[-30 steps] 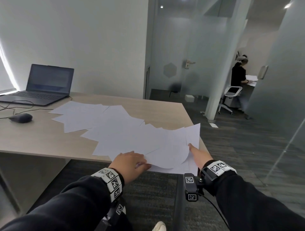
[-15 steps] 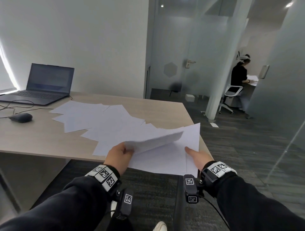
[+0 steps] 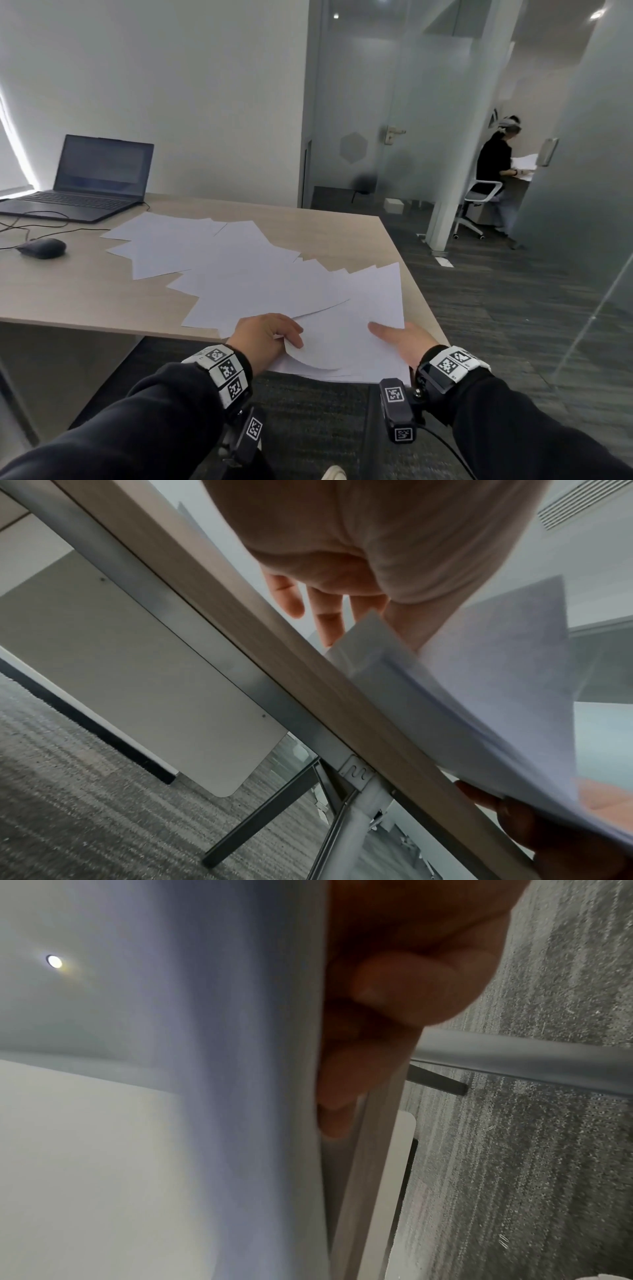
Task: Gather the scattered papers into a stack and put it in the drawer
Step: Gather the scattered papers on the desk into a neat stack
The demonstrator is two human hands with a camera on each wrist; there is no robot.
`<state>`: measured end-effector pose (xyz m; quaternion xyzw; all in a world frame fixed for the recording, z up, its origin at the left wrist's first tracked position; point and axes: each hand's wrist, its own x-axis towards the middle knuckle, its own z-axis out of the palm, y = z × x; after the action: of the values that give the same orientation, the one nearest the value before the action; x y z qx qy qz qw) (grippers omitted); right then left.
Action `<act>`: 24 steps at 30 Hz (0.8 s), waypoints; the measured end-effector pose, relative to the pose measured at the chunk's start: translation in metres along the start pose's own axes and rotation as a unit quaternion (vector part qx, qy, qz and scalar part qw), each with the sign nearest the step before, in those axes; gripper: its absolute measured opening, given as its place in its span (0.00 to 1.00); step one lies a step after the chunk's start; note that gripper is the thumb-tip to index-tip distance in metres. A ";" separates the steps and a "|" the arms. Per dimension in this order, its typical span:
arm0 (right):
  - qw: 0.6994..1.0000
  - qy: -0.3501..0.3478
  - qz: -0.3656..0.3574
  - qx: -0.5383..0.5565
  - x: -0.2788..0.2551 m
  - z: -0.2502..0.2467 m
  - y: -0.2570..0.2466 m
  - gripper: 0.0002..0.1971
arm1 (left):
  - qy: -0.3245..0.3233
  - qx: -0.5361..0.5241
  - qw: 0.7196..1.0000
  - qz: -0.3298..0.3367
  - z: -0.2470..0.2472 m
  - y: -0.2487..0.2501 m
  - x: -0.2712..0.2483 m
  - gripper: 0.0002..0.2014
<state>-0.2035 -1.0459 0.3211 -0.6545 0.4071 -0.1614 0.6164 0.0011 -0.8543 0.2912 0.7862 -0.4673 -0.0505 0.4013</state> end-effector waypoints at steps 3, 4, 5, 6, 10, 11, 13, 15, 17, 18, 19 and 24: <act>1.000 -0.003 0.002 -0.008 0.002 0.002 0.002 0.17 | -0.029 0.148 0.988 0.017 -0.009 0.004 -0.004 0.22; 1.000 0.006 0.003 -0.015 0.003 0.002 0.000 0.16 | -0.047 0.196 0.980 -0.004 -0.014 0.002 -0.006 0.24; 1.000 0.014 0.000 -0.019 0.002 0.000 -0.003 0.14 | -0.066 0.231 0.970 -0.033 -0.019 -0.002 -0.008 0.30; 1.000 0.023 -0.002 -0.019 0.004 -0.002 -0.004 0.13 | -0.083 0.255 0.961 -0.062 -0.024 -0.007 -0.010 0.38; 0.996 0.055 -0.002 -0.064 0.012 -0.008 -0.008 0.10 | -0.101 0.307 0.941 -0.096 -0.043 -0.020 -0.018 0.47; 0.995 0.066 0.001 -0.075 0.014 -0.010 -0.008 0.10 | -0.098 0.316 0.940 -0.080 -0.046 -0.022 -0.019 0.44; 0.993 0.085 0.001 -0.083 0.021 -0.013 -0.005 0.11 | -0.100 0.313 0.944 -0.043 -0.050 -0.022 -0.024 0.36; 0.991 0.097 0.006 -0.091 0.024 -0.013 -0.003 0.15 | -0.093 0.304 0.947 -0.031 -0.052 -0.022 -0.027 0.33; 0.990 0.103 0.008 -0.094 0.020 -0.011 -0.006 0.15 | -0.077 0.302 0.948 -0.070 -0.054 -0.023 -0.028 0.34; 0.990 0.103 0.012 -0.101 0.017 -0.010 -0.008 0.13 | -0.072 0.301 0.947 -0.090 -0.056 -0.024 -0.029 0.34; 0.989 0.102 0.020 -0.103 0.014 -0.009 -0.010 0.11 | -0.070 0.298 0.947 -0.097 -0.058 -0.025 -0.029 0.32; 0.993 0.092 0.026 -0.075 0.015 -0.005 -0.009 0.11 | -0.052 0.282 0.958 -0.027 -0.054 -0.019 -0.025 0.14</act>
<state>-0.1951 -1.0612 0.3260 -0.6702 0.4904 -0.1739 0.5294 0.0249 -0.7989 0.3079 0.8758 -0.4617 0.0319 0.1367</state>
